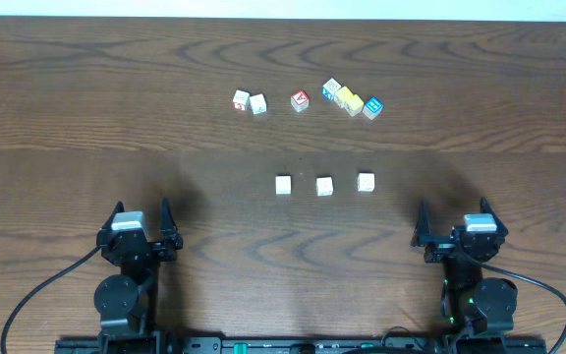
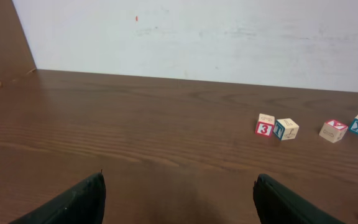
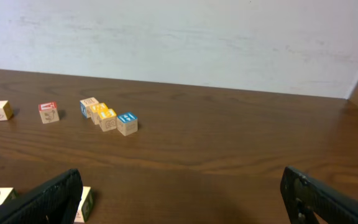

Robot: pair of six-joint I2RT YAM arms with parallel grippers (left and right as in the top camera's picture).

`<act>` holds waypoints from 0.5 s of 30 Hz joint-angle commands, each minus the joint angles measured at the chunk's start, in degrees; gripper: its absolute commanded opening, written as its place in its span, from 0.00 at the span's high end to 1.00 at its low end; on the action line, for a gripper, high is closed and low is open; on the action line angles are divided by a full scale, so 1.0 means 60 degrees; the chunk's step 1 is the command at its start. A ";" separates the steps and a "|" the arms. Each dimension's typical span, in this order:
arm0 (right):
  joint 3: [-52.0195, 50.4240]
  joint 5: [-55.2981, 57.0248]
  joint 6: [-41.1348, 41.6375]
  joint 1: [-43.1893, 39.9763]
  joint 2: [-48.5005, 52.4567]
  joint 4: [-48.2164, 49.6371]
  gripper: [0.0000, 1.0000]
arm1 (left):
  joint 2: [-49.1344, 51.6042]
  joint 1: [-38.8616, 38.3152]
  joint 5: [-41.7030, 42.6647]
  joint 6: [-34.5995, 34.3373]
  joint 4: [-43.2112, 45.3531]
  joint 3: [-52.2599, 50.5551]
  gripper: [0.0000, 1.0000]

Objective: Lift 3 blocks

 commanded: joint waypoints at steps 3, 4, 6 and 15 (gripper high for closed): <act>-0.0018 -0.0044 -0.0087 -0.0047 -0.0040 -0.0036 0.01 | -0.0058 0.0033 -0.0324 -0.0018 -0.0324 -0.0153 0.23; -0.0018 -0.0044 -0.0084 -0.0047 -0.0040 -0.0036 0.01 | -0.0058 0.0033 -0.0106 -0.0069 -0.0310 -0.0153 0.23; -0.0018 -0.0044 -0.0087 -0.0047 -0.0040 -0.0036 0.01 | -0.0058 0.0033 0.0998 -0.0747 -0.0226 -0.0149 0.24; -0.0018 -0.0044 -0.0087 -0.0047 -0.0040 -0.0036 0.01 | -0.0058 0.0033 0.6714 -0.2561 0.3810 -0.0149 0.23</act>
